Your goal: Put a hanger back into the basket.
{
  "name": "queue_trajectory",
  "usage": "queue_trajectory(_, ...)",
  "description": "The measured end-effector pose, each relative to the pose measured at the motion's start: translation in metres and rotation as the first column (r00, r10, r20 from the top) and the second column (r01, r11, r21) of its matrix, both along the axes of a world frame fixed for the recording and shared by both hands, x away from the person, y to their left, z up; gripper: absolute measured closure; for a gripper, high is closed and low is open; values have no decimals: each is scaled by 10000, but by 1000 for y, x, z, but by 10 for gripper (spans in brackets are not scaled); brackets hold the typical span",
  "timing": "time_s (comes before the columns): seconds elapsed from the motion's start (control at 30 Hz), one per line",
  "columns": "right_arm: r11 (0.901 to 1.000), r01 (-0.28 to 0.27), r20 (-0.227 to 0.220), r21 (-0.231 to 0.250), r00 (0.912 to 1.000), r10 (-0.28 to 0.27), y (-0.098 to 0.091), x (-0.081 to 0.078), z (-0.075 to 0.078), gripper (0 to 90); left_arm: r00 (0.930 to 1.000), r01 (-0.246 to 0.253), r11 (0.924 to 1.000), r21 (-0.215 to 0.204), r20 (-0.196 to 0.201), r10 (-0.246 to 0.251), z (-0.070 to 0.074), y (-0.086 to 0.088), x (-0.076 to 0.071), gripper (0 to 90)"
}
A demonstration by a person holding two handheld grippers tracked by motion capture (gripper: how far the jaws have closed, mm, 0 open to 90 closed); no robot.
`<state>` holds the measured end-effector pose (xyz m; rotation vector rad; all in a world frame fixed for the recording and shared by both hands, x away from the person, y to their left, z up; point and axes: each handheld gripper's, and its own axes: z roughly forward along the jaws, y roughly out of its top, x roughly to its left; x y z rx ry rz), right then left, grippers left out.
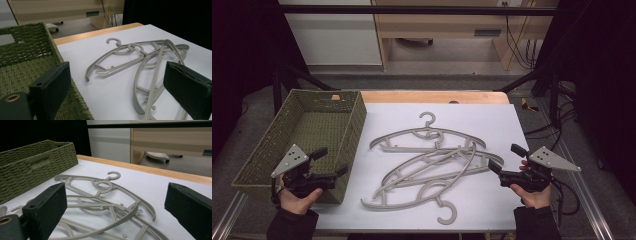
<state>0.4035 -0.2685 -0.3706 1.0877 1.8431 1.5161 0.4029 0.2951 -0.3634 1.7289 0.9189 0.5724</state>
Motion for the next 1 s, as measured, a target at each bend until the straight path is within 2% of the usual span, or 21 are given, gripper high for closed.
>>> queue_trajectory(0.17,10000,43,18,12,10000,-43,0,0,0,43,9995,296,9994,155,-99,-295,0,-10,-2,80)
queue_trajectory(0.3,10000,28,1,-58,10000,-28,1,0,0,44,9980,613,9971,444,-167,-606,0,-23,-5,94)
queue_trajectory(0.43,9999,-13,-59,-149,10000,12,4,1,0,43,9932,1130,9899,857,-388,-1100,-2,-39,-7,95)
queue_trajectory(0.57,9998,-51,-40,-169,10000,51,4,0,1,43,9877,1490,9827,1098,-632,-1427,-5,-52,-7,98)
queue_trajectory(0.7,9998,-81,-71,-164,9999,80,5,0,1,43,9782,1930,9718,1357,-1041,-1797,-12,-66,-7,105)
queue_trajectory(0.73,9998,-75,-62,-191,10000,74,5,0,1,43,9722,2158,9643,1534,-1254,-1976,-15,-72,-6,105)
queue_trajectory(0.77,9998,-75,-62,-191,10000,74,5,0,1,43,9722,2158,9643,1534,-1254,-1976,-15,-72,-6,105)
queue_trajectory(0.93,9996,-138,-153,-236,9998,134,7,1,0,43,9544,2731,9406,2018,-1791,-2387,-26,-90,-6,108)
queue_trajectory(1.0,9995,-171,-147,-282,9998,167,7,1,0,43,9461,2967,9286,2228,-2008,-2541,-30,-97,-6,111)
